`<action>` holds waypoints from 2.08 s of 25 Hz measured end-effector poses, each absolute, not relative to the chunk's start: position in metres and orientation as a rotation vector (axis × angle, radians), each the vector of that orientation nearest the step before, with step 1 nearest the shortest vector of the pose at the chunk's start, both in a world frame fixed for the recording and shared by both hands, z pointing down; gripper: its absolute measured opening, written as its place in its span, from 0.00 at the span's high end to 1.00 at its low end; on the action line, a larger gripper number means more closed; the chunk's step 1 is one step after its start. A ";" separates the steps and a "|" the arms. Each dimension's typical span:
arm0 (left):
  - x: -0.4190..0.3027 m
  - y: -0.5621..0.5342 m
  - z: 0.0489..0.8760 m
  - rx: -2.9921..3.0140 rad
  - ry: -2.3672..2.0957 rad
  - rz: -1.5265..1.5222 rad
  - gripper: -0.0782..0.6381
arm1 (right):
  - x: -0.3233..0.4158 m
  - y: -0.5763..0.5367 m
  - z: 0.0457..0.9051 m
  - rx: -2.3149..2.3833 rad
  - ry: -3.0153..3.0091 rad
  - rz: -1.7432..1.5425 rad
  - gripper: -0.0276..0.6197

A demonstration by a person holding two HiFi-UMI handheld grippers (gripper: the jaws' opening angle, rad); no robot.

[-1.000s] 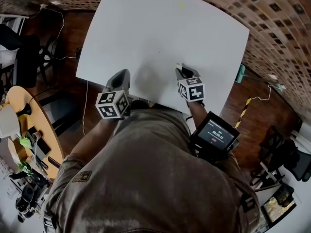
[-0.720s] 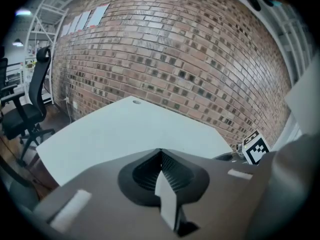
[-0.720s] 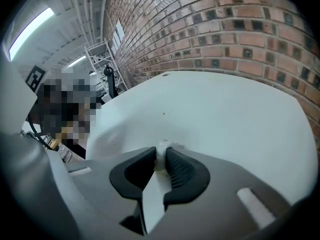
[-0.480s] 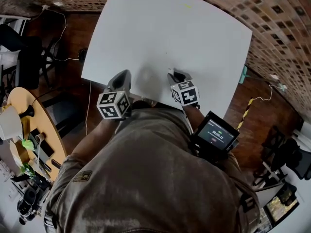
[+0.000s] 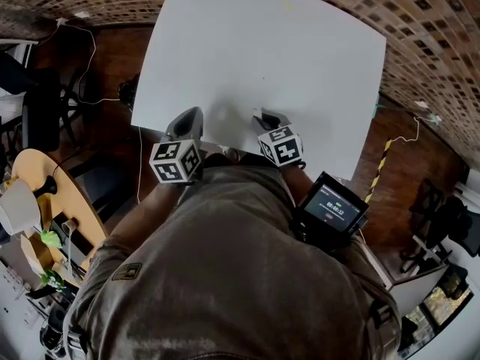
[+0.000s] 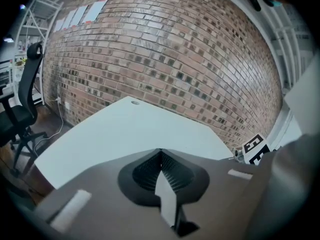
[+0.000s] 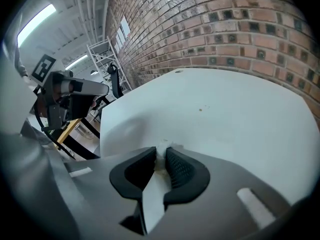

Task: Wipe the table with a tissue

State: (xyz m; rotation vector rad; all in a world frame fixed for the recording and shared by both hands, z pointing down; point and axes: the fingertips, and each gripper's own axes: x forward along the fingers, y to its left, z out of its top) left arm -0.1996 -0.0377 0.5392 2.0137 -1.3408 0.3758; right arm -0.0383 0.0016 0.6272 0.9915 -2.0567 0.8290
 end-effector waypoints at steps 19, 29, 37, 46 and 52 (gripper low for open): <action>-0.220 -0.045 0.535 2.016 -1.329 0.411 0.89 | -0.075 0.003 0.624 0.935 -2.096 0.803 0.85; -0.209 -0.046 0.534 2.040 -1.298 0.417 0.89 | -0.040 -0.022 0.622 1.069 -2.059 0.815 0.85; -0.196 -0.054 0.531 2.046 -1.306 0.413 0.89 | 0.012 -0.046 0.622 1.214 -2.004 0.836 0.85; -0.194 -0.058 0.534 2.006 -1.342 0.414 0.89 | 0.003 -0.057 0.625 1.147 -2.028 0.823 0.85; -0.200 -0.056 0.530 1.974 -1.382 0.410 0.89 | -0.034 -0.051 0.623 1.016 -2.091 0.809 0.85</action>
